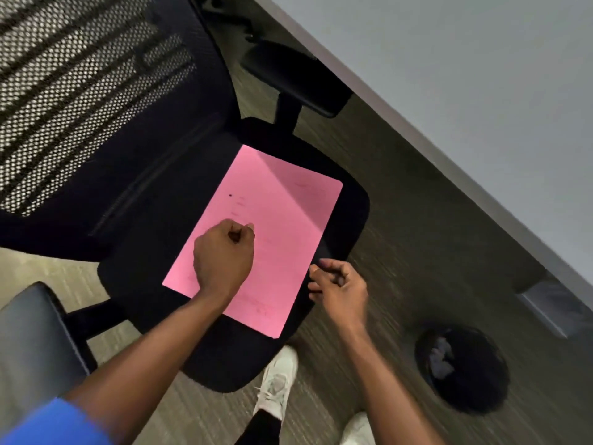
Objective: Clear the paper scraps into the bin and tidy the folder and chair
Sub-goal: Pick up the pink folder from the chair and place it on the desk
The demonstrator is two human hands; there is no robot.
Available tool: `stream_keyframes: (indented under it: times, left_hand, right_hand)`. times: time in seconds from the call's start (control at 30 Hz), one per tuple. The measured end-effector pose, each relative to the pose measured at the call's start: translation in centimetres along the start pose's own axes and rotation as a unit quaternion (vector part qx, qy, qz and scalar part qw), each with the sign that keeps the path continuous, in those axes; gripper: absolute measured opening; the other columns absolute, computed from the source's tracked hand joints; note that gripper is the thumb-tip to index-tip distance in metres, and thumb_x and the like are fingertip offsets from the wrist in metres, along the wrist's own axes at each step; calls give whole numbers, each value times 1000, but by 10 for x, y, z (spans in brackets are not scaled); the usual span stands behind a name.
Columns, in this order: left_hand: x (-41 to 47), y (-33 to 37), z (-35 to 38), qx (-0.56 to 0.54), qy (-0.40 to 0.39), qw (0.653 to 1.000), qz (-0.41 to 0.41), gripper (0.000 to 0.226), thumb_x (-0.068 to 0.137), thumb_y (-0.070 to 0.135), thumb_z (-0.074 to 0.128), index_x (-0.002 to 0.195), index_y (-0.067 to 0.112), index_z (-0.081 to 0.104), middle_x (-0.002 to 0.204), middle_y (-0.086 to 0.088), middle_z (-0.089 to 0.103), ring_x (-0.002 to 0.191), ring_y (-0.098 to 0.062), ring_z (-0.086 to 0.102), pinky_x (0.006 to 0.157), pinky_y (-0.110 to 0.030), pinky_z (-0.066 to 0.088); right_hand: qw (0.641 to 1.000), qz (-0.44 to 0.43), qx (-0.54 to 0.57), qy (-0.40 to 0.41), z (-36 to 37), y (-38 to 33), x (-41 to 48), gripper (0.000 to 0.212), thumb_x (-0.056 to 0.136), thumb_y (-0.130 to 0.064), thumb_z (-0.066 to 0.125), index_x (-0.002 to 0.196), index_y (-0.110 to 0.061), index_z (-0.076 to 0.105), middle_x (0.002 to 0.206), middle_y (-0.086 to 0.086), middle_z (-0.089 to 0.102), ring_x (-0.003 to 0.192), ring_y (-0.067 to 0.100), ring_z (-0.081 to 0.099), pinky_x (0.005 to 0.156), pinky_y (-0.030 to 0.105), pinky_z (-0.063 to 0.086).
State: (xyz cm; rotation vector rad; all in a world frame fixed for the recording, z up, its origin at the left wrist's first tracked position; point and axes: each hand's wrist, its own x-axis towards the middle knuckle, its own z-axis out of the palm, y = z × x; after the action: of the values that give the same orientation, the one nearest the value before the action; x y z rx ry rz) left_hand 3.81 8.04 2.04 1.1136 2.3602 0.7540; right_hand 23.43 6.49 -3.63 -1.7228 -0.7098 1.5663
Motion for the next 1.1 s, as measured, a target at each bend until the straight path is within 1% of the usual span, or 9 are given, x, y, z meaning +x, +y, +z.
stream_keyframes:
  times: [0.13, 0.23, 0.33, 0.53, 0.63, 0.73, 0.83, 1.03, 1.1]
  left_hand:
    - [29, -30, -21, 53, 35, 998, -16, 26, 98, 39, 73, 99, 13, 77, 112, -9, 73, 107, -31, 68, 94, -49, 58]
    - [39, -50, -30, 85, 18, 994, -71, 49, 92, 46, 78, 127, 13, 65, 135, -11, 61, 127, -33, 59, 109, -55, 51]
    - [41, -63, -33, 70, -26, 989, -128, 73, 90, 48, 80, 146, 13, 49, 146, -11, 55, 129, -32, 60, 106, -54, 55]
    - [33, -72, -36, 27, -57, 986, -157, 64, 91, 46, 80, 140, 19, 50, 128, -3, 67, 104, -20, 65, 71, -33, 53]
    - [18, -73, -43, 13, -52, 984, -169, 60, 92, 47, 79, 139, 17, 56, 117, 2, 71, 84, -12, 63, 60, -25, 46]
    - [-8, -71, -52, 6, -44, 986, -160, 45, 93, 47, 77, 127, 20, 65, 90, 21, 60, 74, 3, 56, 56, -22, 43]
    - [-40, -67, -64, -10, -36, 988, -150, 41, 92, 46, 79, 122, 20, 69, 85, 26, 56, 75, 3, 57, 58, -21, 43]
    - [-99, -50, -88, -72, -39, 981, -174, 33, 92, 44, 80, 113, 20, 71, 101, 12, 71, 92, -16, 70, 81, -40, 58]
    - [-119, -40, -96, -92, -46, 978, -183, 30, 93, 45, 79, 111, 22, 72, 101, 12, 72, 91, -16, 71, 79, -41, 59]
  right_hand:
    - [996, -6, -83, 42, 20, 5, -4, 29, 89, -29, 85, 113, -21, 70, 87, 2, 81, 82, 25, 80, 78, 47, 67]
    - [988, -2, -148, 50, 29, 4, -11, 43, 88, -35, 85, 124, -23, 65, 89, -3, 80, 85, 22, 79, 86, 50, 65]
    - [986, 14, -166, 24, 38, 2, -18, 48, 89, -28, 85, 129, -24, 60, 91, -3, 79, 86, 17, 79, 85, 49, 66]
    - [987, -11, -159, 14, 33, -3, -36, 51, 92, -6, 78, 132, -27, 54, 97, -5, 78, 82, 6, 77, 64, 21, 59]
    - [986, -37, -160, 9, 19, -9, -51, 50, 93, -2, 74, 129, -32, 55, 95, -6, 78, 79, 2, 76, 58, 16, 57]
    - [984, -57, -167, 2, 1, -14, -68, 50, 93, 1, 73, 128, -31, 57, 97, -5, 77, 80, 5, 75, 59, 14, 55]
    - [981, -60, -182, -2, -18, -18, -88, 52, 92, 3, 73, 130, -29, 60, 98, -6, 77, 82, 8, 75, 61, 17, 55]
    - [979, -57, -193, 3, -67, -33, -129, 57, 91, 8, 70, 127, -35, 63, 105, -7, 78, 89, -5, 72, 60, 8, 54]
    - [977, -60, -205, 2, -87, -40, -143, 56, 91, 5, 72, 130, -34, 62, 108, -11, 77, 91, -9, 71, 61, 11, 57]
